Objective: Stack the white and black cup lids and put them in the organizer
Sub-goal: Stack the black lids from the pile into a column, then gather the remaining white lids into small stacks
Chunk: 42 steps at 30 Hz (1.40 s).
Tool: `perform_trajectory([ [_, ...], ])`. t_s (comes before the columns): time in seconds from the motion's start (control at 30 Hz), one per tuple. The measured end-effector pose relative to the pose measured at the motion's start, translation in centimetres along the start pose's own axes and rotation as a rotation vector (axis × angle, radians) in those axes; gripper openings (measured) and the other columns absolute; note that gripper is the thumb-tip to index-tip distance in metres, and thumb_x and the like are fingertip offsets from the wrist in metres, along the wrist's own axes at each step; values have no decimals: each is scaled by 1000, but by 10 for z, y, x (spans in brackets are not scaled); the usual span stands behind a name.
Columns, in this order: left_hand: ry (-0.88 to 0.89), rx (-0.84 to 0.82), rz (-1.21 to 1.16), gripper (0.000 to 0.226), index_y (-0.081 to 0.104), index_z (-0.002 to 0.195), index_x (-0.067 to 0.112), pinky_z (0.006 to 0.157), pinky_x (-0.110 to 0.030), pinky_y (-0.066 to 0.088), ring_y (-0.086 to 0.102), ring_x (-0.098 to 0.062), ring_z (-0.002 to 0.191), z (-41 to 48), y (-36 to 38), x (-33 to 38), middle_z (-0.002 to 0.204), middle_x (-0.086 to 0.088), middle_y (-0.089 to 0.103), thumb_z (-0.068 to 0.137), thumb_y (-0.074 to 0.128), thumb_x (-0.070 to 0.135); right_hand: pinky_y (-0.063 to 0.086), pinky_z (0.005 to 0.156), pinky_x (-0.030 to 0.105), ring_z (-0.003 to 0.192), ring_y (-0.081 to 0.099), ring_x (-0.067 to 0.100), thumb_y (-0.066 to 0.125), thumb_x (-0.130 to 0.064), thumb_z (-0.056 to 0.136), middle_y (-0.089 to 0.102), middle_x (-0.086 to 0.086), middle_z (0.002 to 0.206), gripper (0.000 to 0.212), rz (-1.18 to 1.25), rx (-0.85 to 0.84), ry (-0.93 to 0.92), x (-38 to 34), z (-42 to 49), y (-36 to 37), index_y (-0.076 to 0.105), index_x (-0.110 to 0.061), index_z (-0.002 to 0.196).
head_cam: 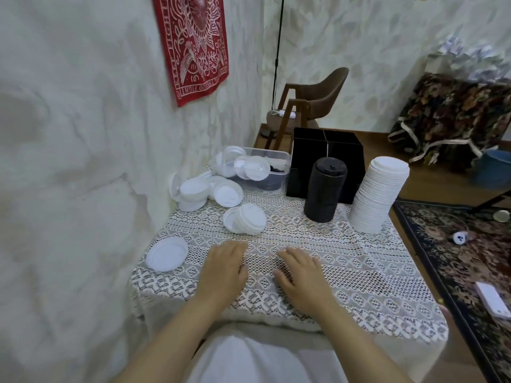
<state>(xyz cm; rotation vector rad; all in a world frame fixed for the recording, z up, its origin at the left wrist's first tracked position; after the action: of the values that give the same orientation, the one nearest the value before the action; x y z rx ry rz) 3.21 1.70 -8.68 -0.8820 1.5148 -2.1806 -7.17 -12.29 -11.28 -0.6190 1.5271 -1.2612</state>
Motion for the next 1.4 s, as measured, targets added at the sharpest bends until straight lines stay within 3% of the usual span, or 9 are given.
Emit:
perform_trajectory([
  [0.07,-92,34,140,48,45,141,19,118,-46,14,32,-22,141,-4,-2,-15,147,-2,45,95,50,31,8,121,44,147,18,13,10,-67,87,28,-8,157,74,-33,-18,-8,-6,-5,3,35,-31,148],
  [0.17,-227,94,261,53,49,139,14,115,-55,15,31,-29,143,-11,-13,-36,148,-10,44,89,58,29,2,121,41,148,14,13,27,-55,100,26,-9,157,55,-78,-25,-9,-9,-10,3,33,-31,149],
  [0.3,-444,18,309,59,25,150,17,114,-59,4,7,-32,148,-16,-24,-62,160,-8,19,96,38,36,1,120,39,148,15,12,32,-50,102,26,-9,158,51,-64,-11,-2,-10,-12,2,33,-31,149],
  [0.4,-517,9,274,55,26,148,19,110,-66,14,22,-28,144,-19,-29,-72,155,-2,29,96,35,34,0,120,37,148,14,10,33,-51,102,25,-10,158,51,-50,-3,1,-9,-12,3,34,-32,149],
  [0.57,-470,86,235,43,48,134,11,104,-50,31,54,-29,115,-21,-36,-82,123,-8,60,92,47,24,0,121,36,147,15,9,35,-52,101,26,-11,158,50,-28,5,4,-5,-11,5,36,-33,148],
  [0.73,-311,202,182,19,70,88,6,81,-42,42,62,-29,80,-19,-41,-81,88,-7,69,90,55,19,1,121,36,147,17,8,37,-50,101,28,-11,157,50,-16,26,-3,-6,-12,3,37,-33,147],
  [0.93,-9,287,13,17,66,99,4,69,-37,44,57,-25,70,-16,-51,-37,81,-7,66,95,59,18,1,121,36,147,16,7,36,-51,101,27,-12,157,50,-14,31,-8,-8,-12,1,36,-33,148],
  [1.13,-70,162,-539,26,54,120,14,65,-25,44,53,-5,78,-5,-37,7,92,7,58,100,48,29,6,122,36,142,29,9,43,-51,98,34,-9,155,60,57,64,13,-9,-15,-4,27,-28,151],
  [1.4,-713,-10,-1643,13,53,110,11,69,-34,56,64,-24,96,-6,15,42,112,-14,64,98,50,6,36,107,34,124,42,12,73,-54,78,46,-5,138,90,357,164,15,-8,-17,-15,29,-22,150],
])
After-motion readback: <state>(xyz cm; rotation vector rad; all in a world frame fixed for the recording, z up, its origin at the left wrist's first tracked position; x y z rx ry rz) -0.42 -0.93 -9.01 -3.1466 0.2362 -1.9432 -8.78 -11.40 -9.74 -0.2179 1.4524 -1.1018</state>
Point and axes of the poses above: each hand's wrist, its own z-axis towards the middle knuckle, its own y-axis out of the palm, x = y × z, the point moved 6 cm from there along z, towards the middle knuckle
